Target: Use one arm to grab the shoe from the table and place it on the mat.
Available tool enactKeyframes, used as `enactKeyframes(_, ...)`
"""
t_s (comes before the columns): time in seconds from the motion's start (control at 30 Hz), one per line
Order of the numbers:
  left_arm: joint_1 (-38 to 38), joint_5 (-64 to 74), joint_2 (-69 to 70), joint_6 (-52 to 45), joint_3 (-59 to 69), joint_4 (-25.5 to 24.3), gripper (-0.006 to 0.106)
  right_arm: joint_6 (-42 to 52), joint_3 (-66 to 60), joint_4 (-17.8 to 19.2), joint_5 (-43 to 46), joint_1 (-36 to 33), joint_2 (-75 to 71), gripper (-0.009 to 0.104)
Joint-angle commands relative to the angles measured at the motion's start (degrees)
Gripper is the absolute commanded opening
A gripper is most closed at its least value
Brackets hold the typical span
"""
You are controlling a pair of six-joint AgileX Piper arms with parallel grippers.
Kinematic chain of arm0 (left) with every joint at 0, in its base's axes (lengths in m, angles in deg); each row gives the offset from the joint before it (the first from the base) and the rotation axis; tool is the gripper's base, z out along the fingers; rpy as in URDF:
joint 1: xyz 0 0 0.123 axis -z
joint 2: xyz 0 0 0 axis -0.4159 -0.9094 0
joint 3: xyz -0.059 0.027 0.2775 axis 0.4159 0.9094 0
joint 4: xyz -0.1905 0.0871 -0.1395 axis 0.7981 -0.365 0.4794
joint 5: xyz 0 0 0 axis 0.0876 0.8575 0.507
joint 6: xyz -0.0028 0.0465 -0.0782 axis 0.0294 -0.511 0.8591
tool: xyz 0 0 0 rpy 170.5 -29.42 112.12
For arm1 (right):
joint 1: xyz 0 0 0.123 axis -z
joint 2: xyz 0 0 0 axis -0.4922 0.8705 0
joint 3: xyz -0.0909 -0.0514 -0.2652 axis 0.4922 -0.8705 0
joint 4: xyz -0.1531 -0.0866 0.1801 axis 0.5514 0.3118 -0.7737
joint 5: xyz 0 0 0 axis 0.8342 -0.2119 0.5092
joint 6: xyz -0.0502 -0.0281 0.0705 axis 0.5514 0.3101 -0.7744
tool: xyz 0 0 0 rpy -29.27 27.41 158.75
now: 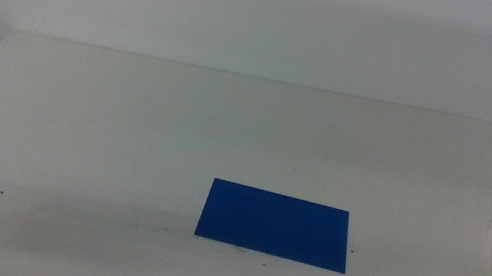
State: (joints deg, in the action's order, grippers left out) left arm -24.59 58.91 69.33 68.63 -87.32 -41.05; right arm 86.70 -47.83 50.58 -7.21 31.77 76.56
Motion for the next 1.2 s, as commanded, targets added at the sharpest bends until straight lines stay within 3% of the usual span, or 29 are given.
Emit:
enactKeyframes(0.0, 0.01, -0.74, -0.28, 0.08, 0.02, 0.23, 0.094, 0.43, 2.21, 0.1, -4.14, -0.19, 0.01, 0.093)
enactKeyframes(0.17, 0.01, -0.74, -0.28, 0.08, 0.02, 0.23, 0.094, 0.43, 17.5, 0.1, -21.15, -0.19, 9.64, 0.093)
enactKeyframes(0.4, 0.01, -0.74, -0.28, 0.08, 0.02, 0.23, 0.094, 0.84, 43.51, -0.11, -47.23, -0.19, 34.92, 0.093)
enactKeyframes(0.57, 0.01, -0.74, -0.28, 0.08, 0.02, 0.23, 0.094, 0.55, 55.69, 0.47, -60.82, -0.19, 53.42, 0.093)
enactKeyframes(0.73, 0.01, -0.74, -0.28, 0.08, 0.02, 0.23, 0.094, -0.29, 62.09, 4.83, -58.68, 3.16, 70.69, 0.093)
enactKeyframes(0.9, 0.01, -0.74, -0.28, 0.08, 0.02, 0.23, 0.094, -1.11, 66.36, 4.91, -50.58, 6.36, 85.26, 0.093)
enactKeyframes(1.17, 0.01, -0.74, -0.28, 0.08, 0.02, 0.23, 0.094, -1.1, 67.51, 3.74, -37.01, 5.09, 99.67, 0.093)
